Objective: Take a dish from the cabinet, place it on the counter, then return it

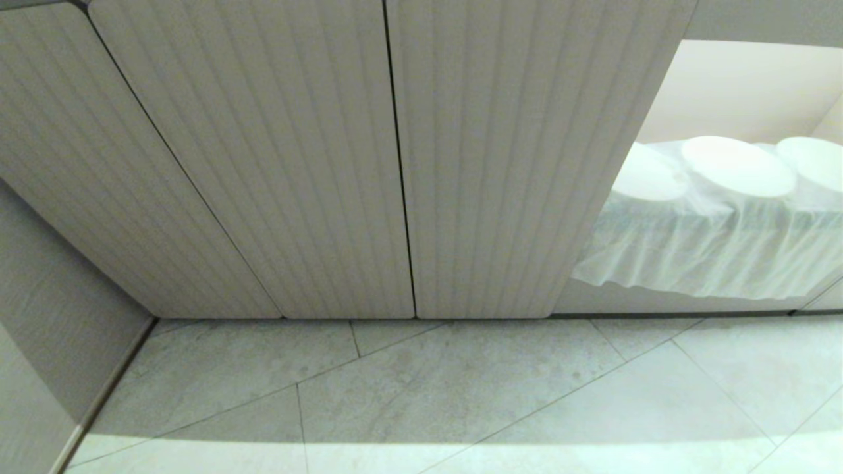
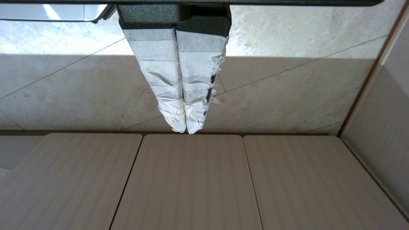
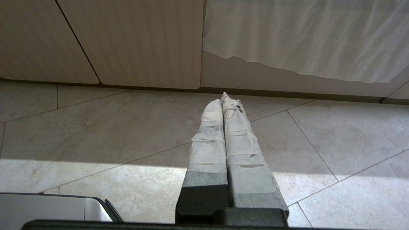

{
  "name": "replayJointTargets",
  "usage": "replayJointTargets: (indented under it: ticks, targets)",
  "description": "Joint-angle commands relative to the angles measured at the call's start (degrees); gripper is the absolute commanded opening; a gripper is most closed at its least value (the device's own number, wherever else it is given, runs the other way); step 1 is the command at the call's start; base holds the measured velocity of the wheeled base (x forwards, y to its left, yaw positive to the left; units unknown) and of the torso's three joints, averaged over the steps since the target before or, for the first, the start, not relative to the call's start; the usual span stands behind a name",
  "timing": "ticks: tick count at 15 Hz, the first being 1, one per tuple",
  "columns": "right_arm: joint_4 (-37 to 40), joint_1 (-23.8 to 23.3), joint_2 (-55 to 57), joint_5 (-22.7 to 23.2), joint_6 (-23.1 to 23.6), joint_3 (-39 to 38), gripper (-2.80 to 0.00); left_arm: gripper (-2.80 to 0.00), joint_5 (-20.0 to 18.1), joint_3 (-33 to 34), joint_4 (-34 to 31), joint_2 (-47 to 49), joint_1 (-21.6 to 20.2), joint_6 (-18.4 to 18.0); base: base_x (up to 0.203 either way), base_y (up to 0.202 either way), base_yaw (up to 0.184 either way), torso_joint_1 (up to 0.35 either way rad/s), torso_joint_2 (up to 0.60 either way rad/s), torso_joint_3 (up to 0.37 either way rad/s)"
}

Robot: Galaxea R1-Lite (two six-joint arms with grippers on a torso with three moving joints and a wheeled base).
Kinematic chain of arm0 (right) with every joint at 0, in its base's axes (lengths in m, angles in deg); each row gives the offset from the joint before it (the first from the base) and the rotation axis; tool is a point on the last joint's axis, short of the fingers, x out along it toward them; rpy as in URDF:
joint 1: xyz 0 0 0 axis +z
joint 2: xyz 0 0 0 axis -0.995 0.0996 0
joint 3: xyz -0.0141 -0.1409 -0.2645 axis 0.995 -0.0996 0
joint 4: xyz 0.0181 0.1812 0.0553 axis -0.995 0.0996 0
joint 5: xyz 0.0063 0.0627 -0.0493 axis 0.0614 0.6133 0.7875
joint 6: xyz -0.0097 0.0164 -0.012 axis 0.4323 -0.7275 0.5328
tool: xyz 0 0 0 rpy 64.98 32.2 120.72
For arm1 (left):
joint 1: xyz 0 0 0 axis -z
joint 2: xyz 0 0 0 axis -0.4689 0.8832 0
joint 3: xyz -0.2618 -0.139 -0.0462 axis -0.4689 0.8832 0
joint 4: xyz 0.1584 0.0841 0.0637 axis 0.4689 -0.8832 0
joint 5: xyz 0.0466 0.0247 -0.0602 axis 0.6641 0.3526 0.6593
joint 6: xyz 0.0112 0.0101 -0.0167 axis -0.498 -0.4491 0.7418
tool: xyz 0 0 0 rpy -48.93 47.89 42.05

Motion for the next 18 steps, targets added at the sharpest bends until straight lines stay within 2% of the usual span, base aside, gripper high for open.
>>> replayJointTargets:
  ticks: [1,18]
  targets:
    - [0.0,0.0,0.1,0.0,0.0,0.0,-2.80,-2.80,0.0,0.0,0.0,0.0,0.0,0.0,0.000,0.000,0.000,0.000,0.00,0.000]
    - [0.0,0.0,0.1,0.0,-0.8,0.0,-2.80,-2.80,0.0,0.0,0.0,0.0,0.0,0.0,0.000,0.000,0.000,0.000,0.00,0.000]
